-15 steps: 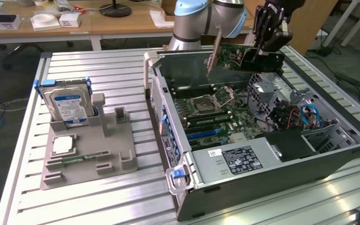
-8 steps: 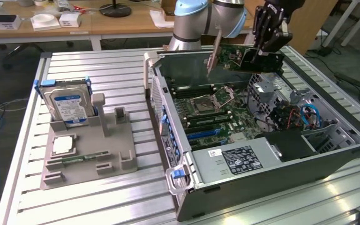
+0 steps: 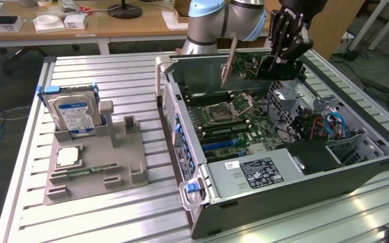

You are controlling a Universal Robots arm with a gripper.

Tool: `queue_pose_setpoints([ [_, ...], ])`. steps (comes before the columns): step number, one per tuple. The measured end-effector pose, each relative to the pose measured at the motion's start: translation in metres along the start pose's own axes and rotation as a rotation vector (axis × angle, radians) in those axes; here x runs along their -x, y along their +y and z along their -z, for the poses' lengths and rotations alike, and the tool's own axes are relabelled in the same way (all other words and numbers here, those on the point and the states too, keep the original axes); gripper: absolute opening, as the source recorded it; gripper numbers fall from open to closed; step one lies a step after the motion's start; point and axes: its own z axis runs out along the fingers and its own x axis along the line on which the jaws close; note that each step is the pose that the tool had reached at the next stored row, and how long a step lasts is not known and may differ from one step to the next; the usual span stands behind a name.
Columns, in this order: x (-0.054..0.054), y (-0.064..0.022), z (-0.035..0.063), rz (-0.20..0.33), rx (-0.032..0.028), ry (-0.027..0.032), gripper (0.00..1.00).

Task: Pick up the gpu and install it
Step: 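Insert the gpu into the slot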

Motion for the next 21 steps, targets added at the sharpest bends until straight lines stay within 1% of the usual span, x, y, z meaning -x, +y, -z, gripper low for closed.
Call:
queue_pose_setpoints([
  [2,-0.001,0.0023,-0.0035,0.01,0.0005,-0.002,0.26],
  [7,-0.001,0.0024,-0.0096,0.082,0.0017,-0.0018,0.26],
  [9,-0.001,0.0027,-0.0122,0.101,0.0022,-0.0017,0.26],
  [15,-0.003,0.0052,-0.0225,0.131,0.0026,-0.0017,0.26],
  [17,-0.004,0.0077,-0.0259,0.136,0.0026,-0.0017,0.26],
  [18,-0.005,0.011,-0.0303,0.142,0.0023,-0.0016,0.26],
  [19,-0.008,0.0163,-0.0374,0.146,-0.0002,-0.0021,0.26],
  [20,-0.009,0.0174,-0.0436,0.146,0.0011,-0.0014,0.26],
  [21,-0.009,0.0173,-0.0511,0.172,0.0015,-0.0014,0.26],
])
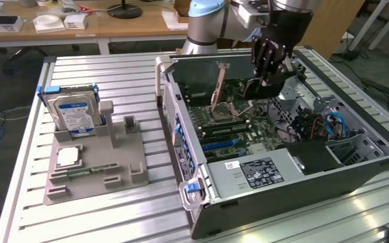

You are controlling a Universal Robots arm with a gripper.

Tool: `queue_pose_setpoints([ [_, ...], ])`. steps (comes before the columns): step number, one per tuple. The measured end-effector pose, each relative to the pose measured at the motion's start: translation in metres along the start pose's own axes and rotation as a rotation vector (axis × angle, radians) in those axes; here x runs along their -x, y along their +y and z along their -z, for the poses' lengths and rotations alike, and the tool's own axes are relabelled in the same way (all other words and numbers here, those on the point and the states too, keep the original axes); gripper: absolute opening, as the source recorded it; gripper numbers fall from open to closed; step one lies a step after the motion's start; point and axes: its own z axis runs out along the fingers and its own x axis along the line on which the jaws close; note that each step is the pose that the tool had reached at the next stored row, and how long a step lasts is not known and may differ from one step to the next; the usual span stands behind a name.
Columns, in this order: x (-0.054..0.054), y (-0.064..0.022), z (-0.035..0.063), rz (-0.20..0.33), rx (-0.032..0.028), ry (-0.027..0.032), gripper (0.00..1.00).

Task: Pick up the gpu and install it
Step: 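Insert the gpu into the slot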

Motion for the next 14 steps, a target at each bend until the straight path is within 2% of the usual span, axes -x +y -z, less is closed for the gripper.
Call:
queue_pose_setpoints([
  [5,0.0,0.0002,-0.0084,0.062,0.0018,0.0002,0.26],
  [7,0.0,0.0003,-0.012,0.065,0.0029,0.0001,0.26],
  [14,-0.001,0.0168,-0.0212,0.064,0.0029,0.0001,0.26],
])
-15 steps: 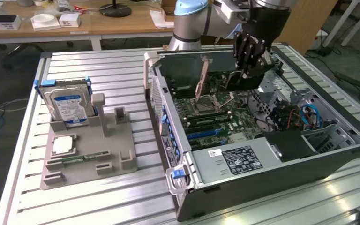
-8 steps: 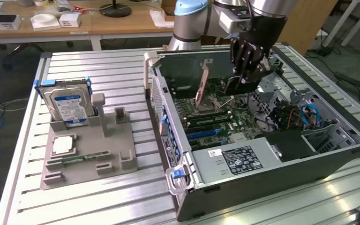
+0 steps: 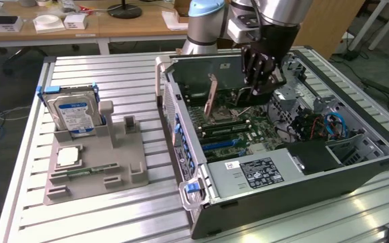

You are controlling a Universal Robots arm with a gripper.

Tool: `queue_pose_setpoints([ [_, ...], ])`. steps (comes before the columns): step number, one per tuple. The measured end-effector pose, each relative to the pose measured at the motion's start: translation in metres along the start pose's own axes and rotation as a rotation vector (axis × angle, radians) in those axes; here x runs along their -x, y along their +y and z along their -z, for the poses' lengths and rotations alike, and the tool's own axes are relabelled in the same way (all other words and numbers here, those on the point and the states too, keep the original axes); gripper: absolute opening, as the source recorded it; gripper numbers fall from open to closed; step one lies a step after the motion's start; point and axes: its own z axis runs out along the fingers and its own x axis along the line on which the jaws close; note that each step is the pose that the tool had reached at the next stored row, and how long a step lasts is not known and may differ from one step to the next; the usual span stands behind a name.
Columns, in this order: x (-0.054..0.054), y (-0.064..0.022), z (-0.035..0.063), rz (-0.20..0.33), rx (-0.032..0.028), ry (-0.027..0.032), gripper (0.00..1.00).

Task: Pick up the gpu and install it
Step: 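Insert the gpu into the slot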

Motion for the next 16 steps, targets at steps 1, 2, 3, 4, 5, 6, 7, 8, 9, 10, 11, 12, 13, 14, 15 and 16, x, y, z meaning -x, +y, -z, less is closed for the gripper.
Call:
queue_pose_setpoints([
  [1,0.0001,0.0024,-0.0008,0.0,0.0,0.0001,0.26],
  [2,0.0001,0.0035,-0.0016,-0.001,0.0001,0.0,0.26],
  [3,0.0001,0.0035,-0.0021,-0.007,0.0,0.0,0.26],
  [4,0.0,0.0035,-0.0025,-0.019,-0.0002,0.0001,0.26],
  [5,-0.0001,0.0036,-0.0029,-0.031,-0.0004,0.0001,0.26],
  [6,-0.0003,0.0036,-0.0033,-0.044,-0.0006,0.0,0.26],
  [7,-0.0009,0.0036,-0.0036,-0.052,-0.0008,0.0,0.26],
  [8,-0.0018,0.0036,-0.0038,-0.055,-0.001,-0.0002,0.26],
  [9,-0.0019,0.0036,-0.0038,-0.055,-0.001,-0.0001,0.26],
  [10,-0.0019,0.0036,-0.0038,-0.056,-0.001,-0.0001,0.26],
  [11,-0.0019,0.0036,-0.0038,-0.056,-0.0009,-0.0001,0.26],
  [12,-0.0019,0.0036,-0.0039,-0.056,-0.0009,0.0,0.26],
  [13,-0.002,0.0036,-0.0043,-0.056,-0.001,-0.0002,0.26],
  [14,-0.0025,0.0037,-0.0049,-0.056,-0.0008,0.0001,0.26],
  [15,-0.0028,0.0037,-0.0064,-0.056,-0.0009,0.0,0.26],
  [16,-0.0029,0.0037,-0.0082,-0.056,-0.001,-0.0002,0.26],
])
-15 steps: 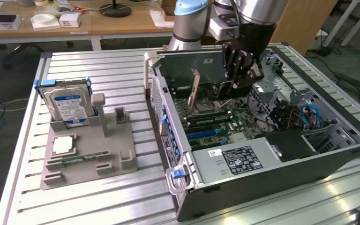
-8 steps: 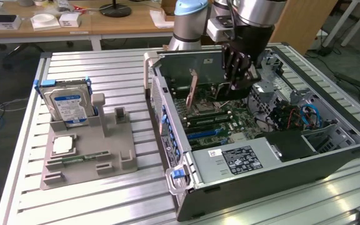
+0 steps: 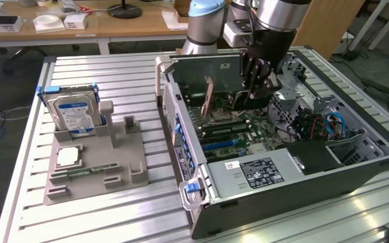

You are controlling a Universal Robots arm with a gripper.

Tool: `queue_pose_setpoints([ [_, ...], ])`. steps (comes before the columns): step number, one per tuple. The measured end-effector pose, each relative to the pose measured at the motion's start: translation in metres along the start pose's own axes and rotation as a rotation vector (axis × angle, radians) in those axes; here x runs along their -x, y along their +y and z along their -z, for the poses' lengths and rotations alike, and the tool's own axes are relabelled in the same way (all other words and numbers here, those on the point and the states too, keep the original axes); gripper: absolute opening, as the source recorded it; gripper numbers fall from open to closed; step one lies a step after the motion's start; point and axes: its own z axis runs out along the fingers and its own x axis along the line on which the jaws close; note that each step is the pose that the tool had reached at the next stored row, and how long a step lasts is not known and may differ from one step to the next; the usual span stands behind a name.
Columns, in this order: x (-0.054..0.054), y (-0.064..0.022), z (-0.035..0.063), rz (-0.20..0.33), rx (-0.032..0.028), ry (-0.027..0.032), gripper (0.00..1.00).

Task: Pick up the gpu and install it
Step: 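Insert the gpu into the slot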

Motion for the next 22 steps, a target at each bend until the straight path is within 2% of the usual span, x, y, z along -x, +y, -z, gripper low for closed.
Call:
queue_pose_setpoints([
  [4,0.0,0.0024,-0.0072,0.0,0.0,0.0001,0.26],
  [8,0.0,0.0149,-0.014,0.0,0.0,0.0001,0.26],
  [19,-0.012,0.0157,-0.0283,0.0,-0.0002,-0.0001,0.26],
  [22,-0.012,0.0173,-0.0324,0.0,-0.0057,-0.0001,0.26],
])
